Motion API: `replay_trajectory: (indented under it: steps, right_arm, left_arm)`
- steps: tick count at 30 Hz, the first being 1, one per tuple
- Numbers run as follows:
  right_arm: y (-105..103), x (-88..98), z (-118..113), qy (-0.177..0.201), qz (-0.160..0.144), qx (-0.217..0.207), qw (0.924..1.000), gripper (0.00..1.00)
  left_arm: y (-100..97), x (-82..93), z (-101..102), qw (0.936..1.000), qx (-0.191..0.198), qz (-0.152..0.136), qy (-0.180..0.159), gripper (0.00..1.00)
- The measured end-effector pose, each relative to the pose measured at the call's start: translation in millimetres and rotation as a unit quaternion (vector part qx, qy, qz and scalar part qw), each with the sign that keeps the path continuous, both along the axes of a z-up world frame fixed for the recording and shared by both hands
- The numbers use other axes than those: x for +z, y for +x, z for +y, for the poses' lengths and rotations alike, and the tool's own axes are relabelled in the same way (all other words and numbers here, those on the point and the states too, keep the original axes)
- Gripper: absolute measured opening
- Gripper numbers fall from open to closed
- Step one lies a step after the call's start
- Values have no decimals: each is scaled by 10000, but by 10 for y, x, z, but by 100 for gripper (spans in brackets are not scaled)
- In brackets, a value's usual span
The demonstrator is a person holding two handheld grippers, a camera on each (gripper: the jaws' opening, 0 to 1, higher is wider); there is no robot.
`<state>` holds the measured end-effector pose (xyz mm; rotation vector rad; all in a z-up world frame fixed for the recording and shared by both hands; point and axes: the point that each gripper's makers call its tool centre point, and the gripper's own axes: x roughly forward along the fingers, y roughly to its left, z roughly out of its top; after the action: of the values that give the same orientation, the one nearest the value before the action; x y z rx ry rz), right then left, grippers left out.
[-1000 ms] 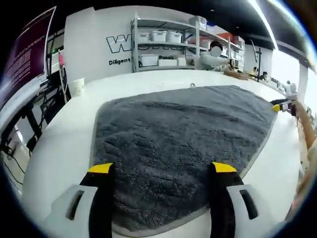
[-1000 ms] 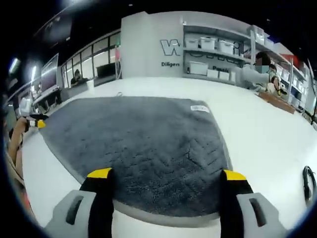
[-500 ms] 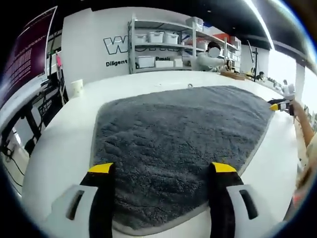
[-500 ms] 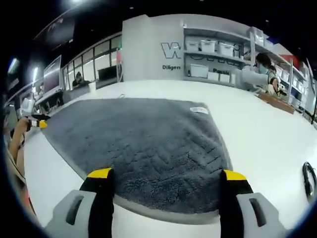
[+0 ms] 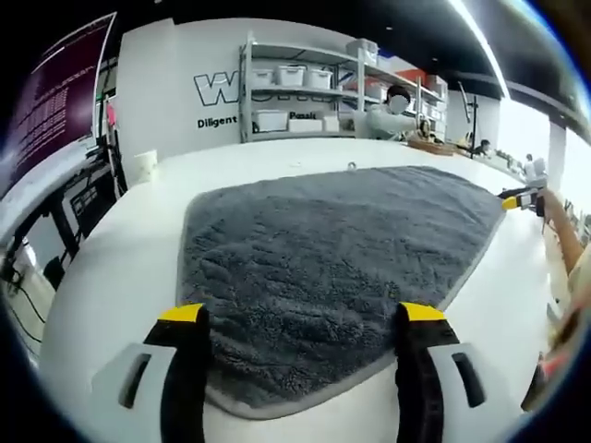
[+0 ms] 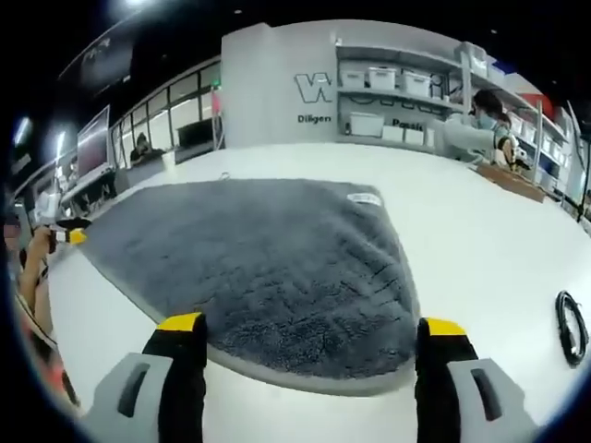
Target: Open the folded towel by lifting each exposed corner and separating the folded layers until the towel lies flat within the target outline without major curled edges
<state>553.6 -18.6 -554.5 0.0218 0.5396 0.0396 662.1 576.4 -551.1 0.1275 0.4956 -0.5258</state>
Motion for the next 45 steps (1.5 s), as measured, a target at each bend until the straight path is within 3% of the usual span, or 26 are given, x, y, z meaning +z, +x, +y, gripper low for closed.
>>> replay_trajectory:
  steps: [8,15,20,32,40,45]
  right_arm:
    - [-280,118,-36,-11,3,-160,9999,97]
    - [-449,245,102,3,-133,-21,9999,99]
    - [-604,296,224,-126,-156,111,9997,99]
    - [-915,265,404,-219,-178,230,9993,99]
    - [-1045,222,425,-426,-56,325,9985,99]
    - [-1099,215,418,-333,-85,343,9988,99]
  left_arm:
    - [-218,276,206,9976,355,-193,-567,86]
    - [-441,338,285,9977,362,-224,-531,88]
    - [-650,413,337,9960,391,-302,-738,88]
    - [-1063,421,511,9955,465,-337,-758,89]
    - [-1115,393,520,9944,508,-231,-894,96]
    - [-1119,440,425,9939,391,-212,-1008,100]
